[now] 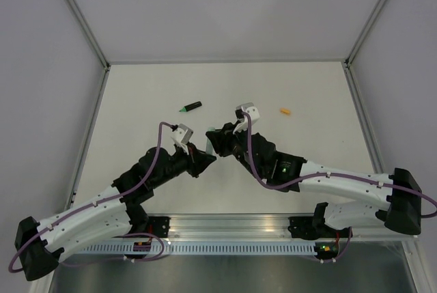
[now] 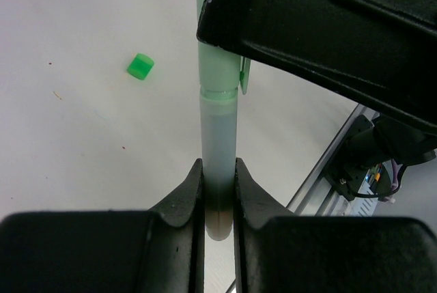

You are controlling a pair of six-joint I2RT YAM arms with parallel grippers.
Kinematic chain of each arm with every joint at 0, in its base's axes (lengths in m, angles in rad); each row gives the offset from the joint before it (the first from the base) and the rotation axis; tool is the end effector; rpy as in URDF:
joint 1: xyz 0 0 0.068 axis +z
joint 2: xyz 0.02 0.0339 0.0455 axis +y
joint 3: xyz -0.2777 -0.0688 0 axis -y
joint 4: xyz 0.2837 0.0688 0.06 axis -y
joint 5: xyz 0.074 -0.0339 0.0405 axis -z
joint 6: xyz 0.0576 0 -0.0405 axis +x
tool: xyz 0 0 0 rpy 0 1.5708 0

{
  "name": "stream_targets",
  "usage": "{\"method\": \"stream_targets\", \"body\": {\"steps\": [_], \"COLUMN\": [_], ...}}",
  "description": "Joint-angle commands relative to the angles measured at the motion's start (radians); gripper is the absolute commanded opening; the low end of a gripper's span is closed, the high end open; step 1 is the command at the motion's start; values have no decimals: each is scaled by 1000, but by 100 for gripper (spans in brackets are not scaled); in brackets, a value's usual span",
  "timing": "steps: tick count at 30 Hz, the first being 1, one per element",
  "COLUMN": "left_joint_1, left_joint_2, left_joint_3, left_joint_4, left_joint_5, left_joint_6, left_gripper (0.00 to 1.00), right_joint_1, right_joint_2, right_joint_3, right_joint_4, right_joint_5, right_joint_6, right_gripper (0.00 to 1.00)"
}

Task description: Insert the pens into the pen caps

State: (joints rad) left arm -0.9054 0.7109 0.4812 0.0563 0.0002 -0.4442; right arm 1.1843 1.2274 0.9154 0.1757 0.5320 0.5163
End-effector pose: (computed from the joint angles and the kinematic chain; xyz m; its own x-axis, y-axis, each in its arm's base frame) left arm 0.1414 -0.1802 0.2658 -0.4343 -0.1427 -0.8894 0.6647 0.6156 -0.4233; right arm 0.1543 0.3015 0.3282 -0.3451 0.2807 -0.8956 -0.5041 0.7494 0.4291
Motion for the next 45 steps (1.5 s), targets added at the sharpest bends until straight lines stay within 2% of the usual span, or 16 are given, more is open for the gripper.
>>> {"method": "stream_targets", "body": {"steps": [1, 9, 14, 21, 27, 33, 35, 39, 41, 43, 44, 45], "left_joint_1": [7, 7, 5, 7, 7, 7, 7, 7, 7, 7, 7, 7], "left_joint_2": [-45, -48, -50, -71, -77, -91, -94, -103, -108, -111, -111, -110], "left_joint_3": [23, 11, 7, -15, -20, -23, -24, -27, -32, -32, -33, -33], "left_joint_4": [125, 157, 175, 218, 231, 235, 235, 238, 241, 247, 249, 249], "left_joint_5": [-97, -42, -5, 69, 92, 101, 101, 101, 101, 100, 96, 95], "left_joint_6": [39, 52, 58, 61, 64, 65, 65, 65, 64, 61, 55, 50], "left_gripper": [2, 2, 2, 2, 2, 2, 2, 2, 2, 2, 2, 2], "right_joint_1": [44, 74, 74, 74, 74, 72, 72, 72, 74, 74, 74, 74], "right_joint_2": [3, -14, -40, -39, 12, 69, 76, 72, 64, 52, 35, 29], "right_joint_3": [-49, -27, 25, 134, 273, 384, 399, 376, 331, 288, 239, 214], "right_joint_4": [-44, -54, -71, -142, -238, -297, -303, -305, -298, -273, -257, -245], "right_joint_5": [-29, 19, 40, 80, 106, 146, 140, 99, 71, 46, 40, 33], "right_joint_6": [40, 25, -5, -51, -99, -128, -130, -114, -96, -75, -68, -64], "right_gripper": [6, 39, 49, 68, 75, 76, 75, 47, 41, 28, 12, 5]}}
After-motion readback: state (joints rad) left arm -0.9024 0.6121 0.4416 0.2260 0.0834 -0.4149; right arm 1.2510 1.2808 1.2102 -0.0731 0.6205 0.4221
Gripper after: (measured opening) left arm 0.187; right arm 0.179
